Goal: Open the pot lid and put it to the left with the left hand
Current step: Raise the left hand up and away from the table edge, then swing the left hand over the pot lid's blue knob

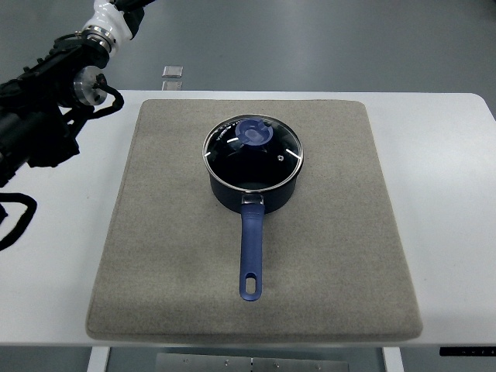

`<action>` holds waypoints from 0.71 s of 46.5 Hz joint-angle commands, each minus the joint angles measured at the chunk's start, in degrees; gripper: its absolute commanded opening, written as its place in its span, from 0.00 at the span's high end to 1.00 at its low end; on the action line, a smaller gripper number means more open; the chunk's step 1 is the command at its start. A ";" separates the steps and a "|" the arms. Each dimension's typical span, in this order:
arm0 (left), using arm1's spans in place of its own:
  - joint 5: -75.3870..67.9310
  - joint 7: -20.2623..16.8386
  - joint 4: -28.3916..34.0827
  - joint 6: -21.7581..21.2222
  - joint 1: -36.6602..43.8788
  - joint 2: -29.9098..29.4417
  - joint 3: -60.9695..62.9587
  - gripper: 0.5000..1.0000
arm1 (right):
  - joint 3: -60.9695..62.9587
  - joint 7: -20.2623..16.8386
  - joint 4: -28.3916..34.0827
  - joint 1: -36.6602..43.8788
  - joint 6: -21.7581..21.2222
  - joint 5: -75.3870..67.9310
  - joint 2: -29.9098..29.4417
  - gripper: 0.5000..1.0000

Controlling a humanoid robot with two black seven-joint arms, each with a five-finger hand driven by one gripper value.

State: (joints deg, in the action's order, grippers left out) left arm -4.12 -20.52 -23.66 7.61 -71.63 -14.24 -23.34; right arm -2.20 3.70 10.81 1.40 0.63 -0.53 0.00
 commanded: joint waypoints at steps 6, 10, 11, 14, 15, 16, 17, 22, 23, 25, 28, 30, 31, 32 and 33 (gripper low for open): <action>-16.77 0.31 -14.56 1.01 -3.95 -10.01 2.23 0.02 | 0.01 -0.01 0.00 0.01 -0.01 0.00 0.00 0.17; -24.86 0.31 -20.62 2.23 -5.62 -13.62 5.75 0.02 | 0.00 -0.01 0.00 0.01 -0.01 0.00 0.00 0.17; -26.97 0.22 -21.68 3.02 -6.15 -14.23 6.71 0.02 | -0.08 -0.01 0.00 -0.08 -0.01 0.00 0.00 0.17; -32.68 0.13 -23.88 6.62 -7.46 -15.73 8.13 0.02 | 0.00 -0.01 0.00 0.01 -0.01 0.00 0.00 0.17; -34.44 0.13 -24.24 7.94 -7.64 -16.00 8.13 0.02 | 0.01 -0.01 0.00 0.01 -0.01 0.00 0.00 0.17; -35.94 0.13 -24.50 9.17 -7.91 -16.17 8.13 0.02 | -0.08 -0.01 0.00 0.01 -0.01 0.00 0.00 0.17; -37.52 -0.13 -24.68 10.31 -8.08 -16.35 8.13 0.02 | 0.00 -0.01 0.00 0.01 -0.01 0.00 0.00 0.17; -45.43 -1.80 -25.03 15.15 -9.84 -16.44 8.22 0.02 | 0.01 -0.01 0.00 0.01 -0.01 0.00 0.00 0.17; -46.93 -2.41 -25.12 15.94 -10.19 -16.44 8.13 0.02 | 0.01 -0.01 0.00 0.01 -0.01 0.00 0.00 0.17; -50.09 -3.73 -25.82 17.08 -10.81 -16.44 8.22 0.02 | -0.08 -0.01 0.00 0.01 -0.01 0.00 0.00 0.17; -54.66 -5.23 -27.49 18.05 -11.69 -16.61 8.31 0.02 | -0.08 -0.01 0.00 -0.08 -0.01 0.00 0.00 0.17; -57.30 -5.84 -28.19 18.49 -12.21 -16.61 8.31 0.02 | 0.01 -0.01 0.00 0.01 -0.01 0.00 0.00 0.17; -58.53 -6.37 -28.46 18.76 -12.48 -16.61 8.39 0.02 | -0.08 -0.01 0.00 0.01 -0.01 0.00 0.00 0.17; -59.85 -6.81 -28.63 18.93 -12.83 -16.61 8.39 0.02 | 0.00 -0.01 0.00 0.01 -0.01 0.00 0.00 0.17; -61.08 -7.42 -28.81 19.20 -13.18 -16.53 8.39 0.02 | -0.08 -0.01 0.00 -0.08 -0.01 0.00 0.00 0.17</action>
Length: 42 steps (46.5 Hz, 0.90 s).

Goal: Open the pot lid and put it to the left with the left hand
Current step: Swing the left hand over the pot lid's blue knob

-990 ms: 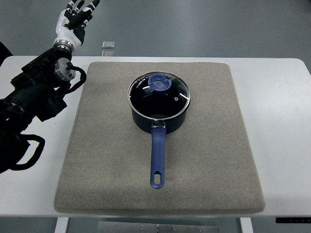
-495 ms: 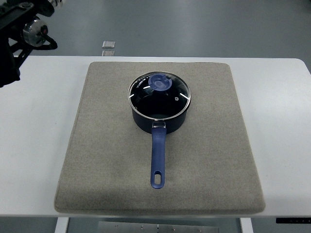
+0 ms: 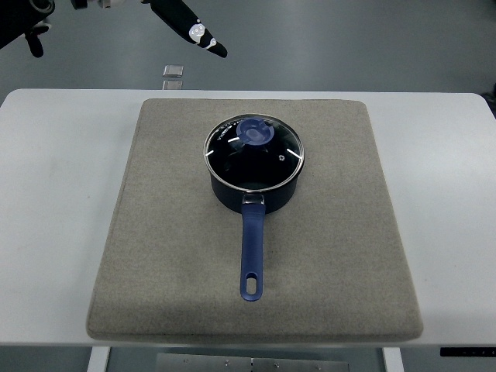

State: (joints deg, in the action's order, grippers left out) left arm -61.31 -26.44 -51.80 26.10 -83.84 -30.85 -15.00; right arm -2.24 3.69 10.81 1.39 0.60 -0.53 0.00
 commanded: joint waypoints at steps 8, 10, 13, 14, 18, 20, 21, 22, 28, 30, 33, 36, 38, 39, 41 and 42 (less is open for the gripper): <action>-16.81 -4.06 -2.43 1.85 -2.56 1.05 0.85 0.02 | -0.05 0.00 0.00 0.02 0.01 0.00 0.00 0.17; -20.15 -4.14 -2.87 1.85 -3.17 1.75 1.38 0.02 | 0.04 0.00 0.00 0.01 0.01 0.00 0.00 0.17; -23.41 -4.23 -3.04 1.85 -3.88 3.34 2.78 0.02 | 0.04 0.00 0.00 0.02 0.01 0.00 0.00 0.17; -23.94 -4.23 -3.04 1.85 -3.88 3.60 3.31 0.02 | 0.04 0.00 0.00 0.02 0.10 0.00 0.00 0.17; -24.47 -4.84 -3.13 1.85 -4.84 4.04 5.41 0.02 | -0.05 0.00 0.00 0.02 0.01 0.00 0.00 0.17; -24.56 -5.72 -3.13 1.93 -5.72 4.22 7.34 0.02 | 0.04 0.00 0.00 0.02 0.01 0.00 0.00 0.17; -24.64 -6.08 -3.13 1.93 -6.25 4.31 8.66 0.02 | 0.04 0.00 0.00 0.02 0.01 0.00 0.00 0.17; -24.82 -6.51 -3.13 1.85 -6.77 4.39 10.07 0.02 | 0.04 0.00 0.00 -0.07 0.01 0.00 0.00 0.17; -24.82 -8.56 -3.57 1.93 -9.41 5.45 16.40 0.02 | 0.04 0.00 0.00 -0.07 0.01 0.00 0.00 0.17; -24.91 -8.56 -4.18 1.93 -9.85 5.45 17.89 0.02 | 0.04 0.00 0.00 -0.07 0.01 0.00 0.00 0.17; -25.17 -8.56 -4.80 1.85 -10.82 5.45 19.83 0.02 | -0.05 0.00 0.00 0.02 0.01 0.00 0.00 0.17; -25.52 -8.56 -4.72 1.76 -11.52 5.54 20.54 0.02 | -0.05 0.00 0.00 0.02 0.01 0.00 0.00 0.17; -26.05 -8.56 -4.63 1.76 -11.70 5.71 20.71 0.02 | 0.04 0.00 0.00 -0.07 0.01 0.00 0.00 0.17; -26.49 -8.56 -4.63 1.76 -11.79 5.97 20.71 0.02 | -0.05 0.00 0.00 0.01 0.01 0.00 0.00 0.17; -27.80 -8.56 -4.10 1.41 -12.05 6.68 20.71 0.02 | -0.05 0.00 0.00 0.02 0.01 0.00 0.00 0.17; -28.42 -8.56 -3.84 1.41 -12.14 7.03 20.54 0.02 | -0.05 0.00 0.00 -0.07 0.01 0.00 0.00 0.17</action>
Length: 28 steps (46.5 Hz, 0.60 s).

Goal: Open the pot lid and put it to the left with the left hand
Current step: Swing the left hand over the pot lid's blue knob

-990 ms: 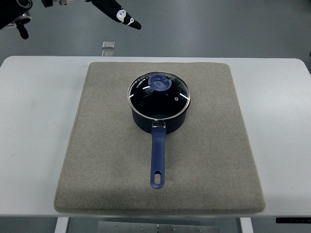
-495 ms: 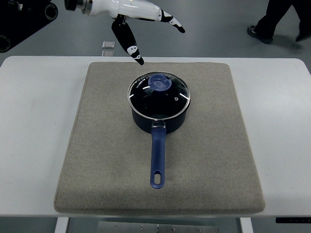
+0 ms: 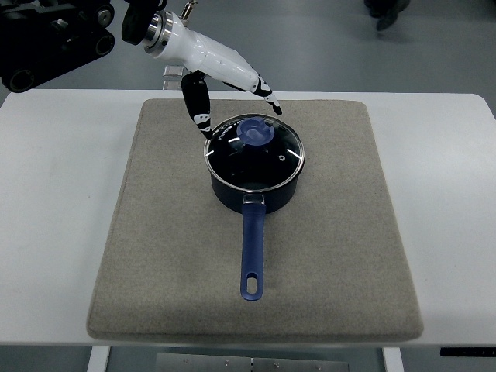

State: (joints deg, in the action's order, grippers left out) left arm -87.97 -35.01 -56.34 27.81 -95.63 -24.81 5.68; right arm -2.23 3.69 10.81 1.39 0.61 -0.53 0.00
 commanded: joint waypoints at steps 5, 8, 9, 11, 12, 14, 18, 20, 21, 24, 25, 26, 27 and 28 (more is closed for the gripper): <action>-3.88 0.01 1.85 -0.47 -0.44 2.57 -0.14 0.02 | 0.03 0.01 0.00 0.01 0.00 0.00 0.00 0.17; -3.97 0.01 2.38 -0.47 -0.70 3.63 -0.14 0.02 | -0.06 0.01 0.00 0.01 0.00 0.00 0.00 0.17; -4.05 0.01 2.55 -0.39 -0.88 4.07 -0.14 0.02 | 0.03 0.01 0.00 0.01 0.00 0.00 0.00 0.17; -4.06 0.01 2.73 -0.38 -1.23 4.60 -0.14 0.02 | 0.03 0.01 0.00 0.01 0.00 0.00 0.00 0.17; -4.14 0.01 2.73 -0.38 -1.32 4.69 -0.14 0.02 | 0.03 0.01 0.00 0.01 0.00 0.00 0.00 0.17; -4.32 0.01 2.82 -0.38 -1.58 4.86 0.03 0.02 | 0.03 0.01 0.00 0.01 0.00 0.00 0.00 0.17; -4.41 0.01 2.90 -0.38 -1.67 6.09 0.03 0.02 | 0.03 0.01 0.00 0.01 0.00 0.00 0.00 0.17; -4.32 0.01 2.82 -0.38 -1.67 6.36 0.03 0.02 | 0.03 0.01 0.00 -0.07 0.00 0.00 0.00 0.17; -4.32 0.01 2.82 -0.21 -1.67 6.36 0.03 0.02 | 0.03 0.01 0.00 0.01 0.00 0.00 0.00 0.17; -4.41 0.01 2.82 -0.03 -1.49 6.44 0.21 0.02 | -0.06 0.01 0.00 0.01 0.00 0.00 0.00 0.17; -4.49 0.01 2.73 -0.03 -1.49 6.45 0.29 0.02 | -0.06 0.01 0.00 0.01 0.00 0.00 0.00 0.17; -4.58 0.01 2.56 0.05 -1.49 6.45 0.56 0.02 | -0.06 0.01 0.00 -0.07 0.00 0.00 0.00 0.17; -4.67 0.01 2.38 0.05 -1.49 6.45 0.91 0.02 | -0.06 0.01 0.00 0.01 0.00 0.00 0.00 0.17; -4.67 0.01 2.29 0.05 -1.58 6.45 1.35 0.02 | -0.06 0.01 0.00 0.01 0.00 0.00 0.00 0.17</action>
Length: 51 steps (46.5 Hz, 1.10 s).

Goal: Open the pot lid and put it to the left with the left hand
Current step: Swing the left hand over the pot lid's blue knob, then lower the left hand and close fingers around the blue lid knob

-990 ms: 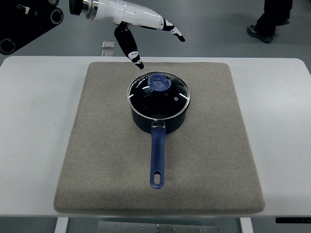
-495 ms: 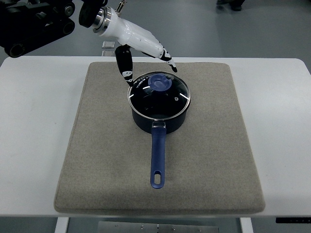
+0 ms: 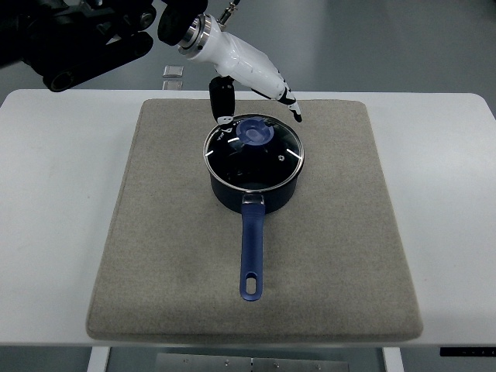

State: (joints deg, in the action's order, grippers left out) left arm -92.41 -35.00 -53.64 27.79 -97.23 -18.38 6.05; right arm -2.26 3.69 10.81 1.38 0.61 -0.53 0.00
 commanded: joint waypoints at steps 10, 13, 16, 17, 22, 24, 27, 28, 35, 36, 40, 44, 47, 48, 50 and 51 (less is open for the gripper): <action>-1.28 0.00 -0.41 0.07 -1.91 0.01 4.58 0.02 | 0.06 0.00 0.00 0.03 0.00 0.00 0.00 0.17; -1.29 0.00 -0.24 0.07 -2.00 0.01 4.58 0.02 | 0.06 0.00 0.00 0.03 0.00 0.00 0.00 0.17; -1.29 0.00 -0.06 0.07 -1.91 0.18 4.58 0.02 | -0.02 0.00 0.00 -0.06 0.00 0.00 0.00 0.17; -1.29 0.00 0.02 0.16 -1.91 0.19 4.58 0.02 | 0.06 0.00 0.00 0.03 0.00 0.00 0.00 0.17; -1.20 0.00 0.99 0.16 -1.56 0.97 4.58 0.02 | 0.06 0.00 0.00 -0.06 0.00 0.00 0.00 0.17; -1.02 0.00 1.52 0.16 -1.30 1.41 4.58 0.02 | -0.02 0.00 0.00 0.03 0.00 0.00 0.00 0.17; -0.50 0.00 1.96 0.16 -1.12 1.59 4.58 0.02 | -0.02 0.00 0.00 0.03 0.00 0.00 0.00 0.17; -0.41 0.00 2.05 0.16 -1.03 1.59 4.58 0.02 | 0.06 0.00 0.00 0.03 0.00 0.00 0.00 0.17; -0.41 0.00 2.05 0.16 0.11 1.77 4.58 0.02 | -0.02 0.00 0.00 0.03 0.00 0.00 0.00 0.17; -0.41 0.00 2.05 0.16 0.20 1.77 4.58 0.02 | 0.06 0.00 0.00 -0.06 0.00 0.00 0.00 0.17; -0.49 0.00 1.96 0.16 0.81 1.77 4.58 0.02 | 0.06 0.00 0.00 0.03 0.00 0.00 0.00 0.17; -0.49 0.00 1.96 0.16 1.08 1.77 4.58 0.02 | 0.06 0.00 0.00 0.03 0.00 0.00 0.00 0.17; -0.41 0.00 1.96 0.07 1.34 1.77 4.58 0.02 | -0.02 0.00 0.00 0.03 0.00 0.00 0.00 0.17; -0.41 0.00 1.96 0.07 1.34 1.77 4.49 0.02 | -0.02 0.00 0.00 -0.06 0.00 0.00 0.00 0.17; -0.41 0.00 1.96 0.07 1.34 1.77 4.49 0.02 | 0.06 0.00 0.00 0.03 0.00 0.00 0.00 0.17; -0.41 0.00 1.96 0.07 1.34 1.77 4.49 0.02 | -0.02 0.00 0.00 0.03 0.00 0.00 0.00 0.17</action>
State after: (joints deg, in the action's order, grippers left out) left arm -92.86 -34.99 -51.68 27.94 -95.90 -16.62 10.64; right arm -2.24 3.69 10.81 1.39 0.61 -0.53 0.00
